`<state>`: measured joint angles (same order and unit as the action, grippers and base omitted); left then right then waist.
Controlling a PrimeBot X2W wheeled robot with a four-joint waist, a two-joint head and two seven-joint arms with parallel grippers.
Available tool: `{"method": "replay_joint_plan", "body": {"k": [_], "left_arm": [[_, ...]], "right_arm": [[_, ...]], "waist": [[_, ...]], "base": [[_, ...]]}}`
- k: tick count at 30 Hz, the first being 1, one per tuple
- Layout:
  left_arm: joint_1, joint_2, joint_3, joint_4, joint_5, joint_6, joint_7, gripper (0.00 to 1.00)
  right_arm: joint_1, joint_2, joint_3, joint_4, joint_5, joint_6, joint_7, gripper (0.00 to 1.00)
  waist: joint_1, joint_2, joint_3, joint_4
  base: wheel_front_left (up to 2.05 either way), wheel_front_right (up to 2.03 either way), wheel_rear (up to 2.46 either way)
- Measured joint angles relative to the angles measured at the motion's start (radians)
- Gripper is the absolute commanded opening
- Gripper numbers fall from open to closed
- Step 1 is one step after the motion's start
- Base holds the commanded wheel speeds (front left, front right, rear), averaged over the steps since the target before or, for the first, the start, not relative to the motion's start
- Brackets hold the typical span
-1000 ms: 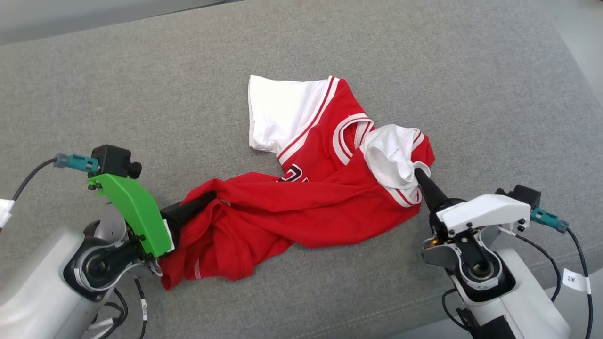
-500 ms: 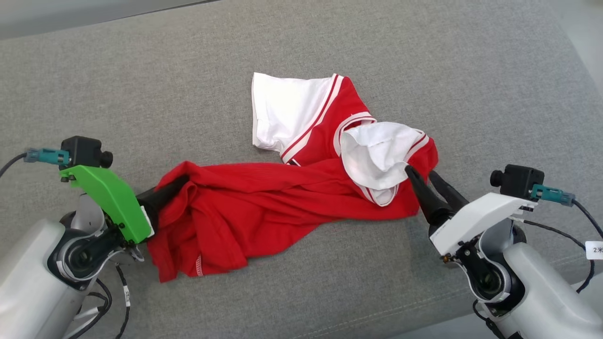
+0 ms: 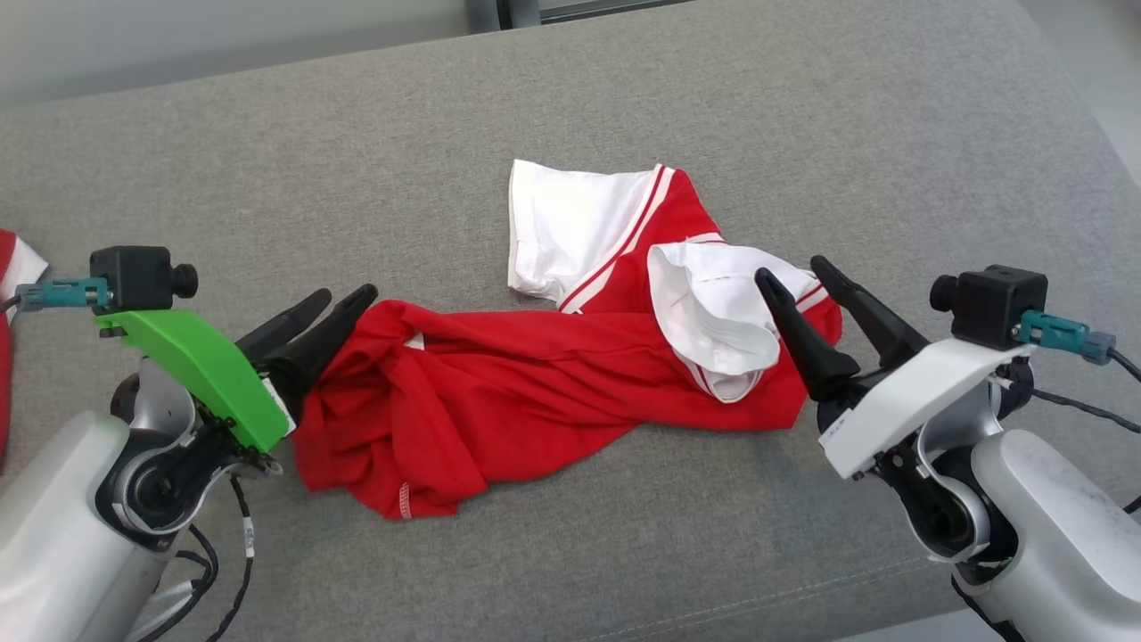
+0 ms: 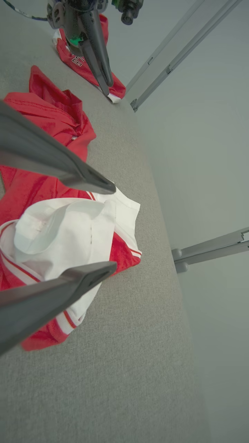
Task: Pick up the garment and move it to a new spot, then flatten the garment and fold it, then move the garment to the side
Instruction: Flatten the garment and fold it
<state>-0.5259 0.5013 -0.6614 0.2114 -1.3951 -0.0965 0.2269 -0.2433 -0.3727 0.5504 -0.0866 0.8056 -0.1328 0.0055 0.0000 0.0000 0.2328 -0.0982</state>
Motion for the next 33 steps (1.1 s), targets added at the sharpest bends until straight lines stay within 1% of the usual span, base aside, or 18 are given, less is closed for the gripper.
{"method": "replay_joint_plan", "body": {"k": [3, 5, 8, 9, 14, 18, 20, 21, 22, 25, 26, 29, 33], "left_arm": [[0.007, 0.021, 0.010, -0.015, 0.035, 0.000, -0.034, 1.00], [0.013, 0.031, 0.027, -0.028, 0.047, 0.004, -0.063, 1.00], [0.016, 0.053, 0.047, -0.046, 0.073, 0.020, -0.108, 1.00], [0.024, 0.065, 0.051, -0.065, 0.108, 0.031, -0.135, 1.00], [0.072, 0.056, 0.042, -0.109, 0.123, 0.051, -0.174, 1.00], [0.122, 0.020, 0.034, -0.152, 0.122, 0.070, -0.212, 1.00], [0.146, 0.000, 0.036, -0.167, 0.115, 0.072, -0.232, 1.00], [0.158, -0.003, 0.035, -0.176, 0.114, 0.078, -0.235, 1.00], [0.169, -0.006, 0.035, -0.183, 0.114, 0.083, -0.244, 1.00], [0.194, -0.006, 0.035, -0.194, 0.115, 0.090, -0.261, 1.00], [0.201, -0.006, 0.035, -0.198, 0.114, 0.093, -0.265, 1.00], [0.229, 0.004, 0.040, -0.217, 0.114, 0.103, -0.282, 1.00], [0.254, 0.023, 0.052, -0.234, 0.114, 0.114, -0.296, 1.00]], "right_arm": [[-0.021, -0.014, 0.012, 0.001, -0.032, 0.000, 0.011, 1.00], [-0.042, -0.023, 0.034, 0.006, -0.074, 0.000, 0.024, 1.00], [-0.075, -0.034, 0.051, 0.024, -0.114, 0.000, 0.043, 1.00], [-0.097, -0.036, 0.060, 0.037, -0.131, 0.000, 0.063, 1.00], [-0.123, -0.035, 0.070, 0.074, -0.147, 0.000, 0.100, 1.00], [-0.133, -0.039, 0.069, 0.117, -0.168, 0.000, 0.132, 1.00], [-0.140, -0.043, 0.063, 0.130, -0.187, 0.000, 0.146, 1.00], [-0.141, -0.043, 0.061, 0.133, -0.188, 0.000, 0.153, 0.99], [-0.141, -0.043, 0.060, 0.137, -0.189, 0.000, 0.158, 0.94], [-0.143, -0.043, 0.068, 0.150, -0.191, 0.000, 0.177, 0.84], [-0.143, -0.041, 0.071, 0.156, -0.191, 0.000, 0.183, 0.82], [-0.144, -0.039, 0.086, 0.160, -0.200, 0.000, 0.200, 0.84], [-0.149, -0.038, 0.101, 0.159, -0.207, 0.000, 0.218, 0.84]], "waist": [[0.0000, 0.0000, -0.007, 0.017], [0.0000, 0.0000, -0.009, 0.030], [0.0000, 0.0000, -0.011, 0.050], [0.0000, 0.0000, -0.011, 0.064], [0.0000, 0.0000, -0.010, 0.095], [0.0000, 0.0000, -0.006, 0.130], [0.0000, 0.0000, -0.004, 0.148], [0.0000, 0.0000, -0.003, 0.157], [0.0000, 0.0000, -0.002, 0.165], [0.0000, 0.0000, 0.000, 0.189], [0.0000, 0.0000, -0.001, 0.196], [0.0000, 0.0000, -0.006, 0.207], [0.0000, 0.0000, -0.013, 0.202]], "base": [[0.00, 0.00, 0.00], [0.00, 0.00, 0.00], [0.00, 0.00, 0.00], [0.00, 0.00, 0.00], [0.00, 0.00, 0.00], [0.00, 0.00, 0.00], [0.00, 0.00, 0.00], [0.00, 0.00, 0.00], [0.00, 0.00, 0.00], [0.00, 0.00, 0.00], [0.00, 0.00, 0.00], [0.00, 0.00, 0.00], [0.00, 0.00, 0.00]]}}
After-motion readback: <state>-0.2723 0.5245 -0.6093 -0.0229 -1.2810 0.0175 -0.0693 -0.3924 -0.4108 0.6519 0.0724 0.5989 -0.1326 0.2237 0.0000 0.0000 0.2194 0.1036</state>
